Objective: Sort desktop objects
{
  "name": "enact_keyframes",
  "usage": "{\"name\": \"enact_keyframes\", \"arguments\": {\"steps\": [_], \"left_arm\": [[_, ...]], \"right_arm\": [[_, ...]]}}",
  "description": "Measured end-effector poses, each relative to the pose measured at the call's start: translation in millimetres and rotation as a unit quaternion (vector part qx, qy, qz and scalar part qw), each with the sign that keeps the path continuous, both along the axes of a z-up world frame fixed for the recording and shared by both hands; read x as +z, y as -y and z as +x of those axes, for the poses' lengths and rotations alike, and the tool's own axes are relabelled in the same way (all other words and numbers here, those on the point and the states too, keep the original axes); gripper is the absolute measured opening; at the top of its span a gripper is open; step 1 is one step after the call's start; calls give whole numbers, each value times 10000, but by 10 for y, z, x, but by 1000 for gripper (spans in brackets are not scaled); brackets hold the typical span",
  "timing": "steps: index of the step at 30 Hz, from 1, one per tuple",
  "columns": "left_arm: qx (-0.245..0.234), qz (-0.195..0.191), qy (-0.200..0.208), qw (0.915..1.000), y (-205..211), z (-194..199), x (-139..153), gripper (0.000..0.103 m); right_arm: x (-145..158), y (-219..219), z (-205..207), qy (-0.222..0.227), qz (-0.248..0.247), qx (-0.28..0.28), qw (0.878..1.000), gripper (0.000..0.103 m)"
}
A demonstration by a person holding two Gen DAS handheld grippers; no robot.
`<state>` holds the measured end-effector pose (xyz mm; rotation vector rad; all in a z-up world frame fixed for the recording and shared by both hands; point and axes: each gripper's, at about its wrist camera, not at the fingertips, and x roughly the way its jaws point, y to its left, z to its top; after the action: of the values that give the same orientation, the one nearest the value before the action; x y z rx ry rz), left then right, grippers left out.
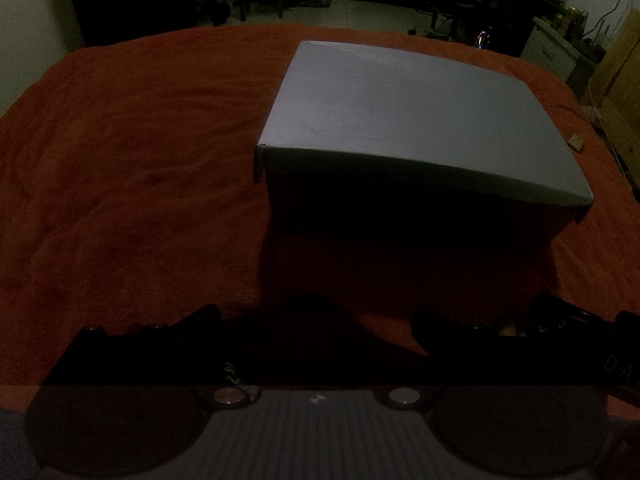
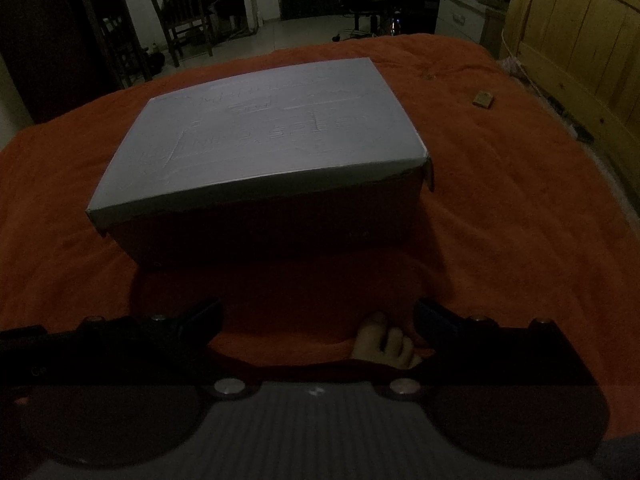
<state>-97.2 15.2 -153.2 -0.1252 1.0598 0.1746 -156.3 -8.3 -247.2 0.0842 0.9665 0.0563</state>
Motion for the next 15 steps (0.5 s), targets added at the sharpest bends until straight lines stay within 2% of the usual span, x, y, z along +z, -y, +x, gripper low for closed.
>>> {"name": "enact_keyframes", "arguments": {"steps": [15], "left_arm": [[-6,65,0,10000,12,-14,4,102]], "right_arm": [[2,-28,-1,-20,6,2,10000,103]]}}
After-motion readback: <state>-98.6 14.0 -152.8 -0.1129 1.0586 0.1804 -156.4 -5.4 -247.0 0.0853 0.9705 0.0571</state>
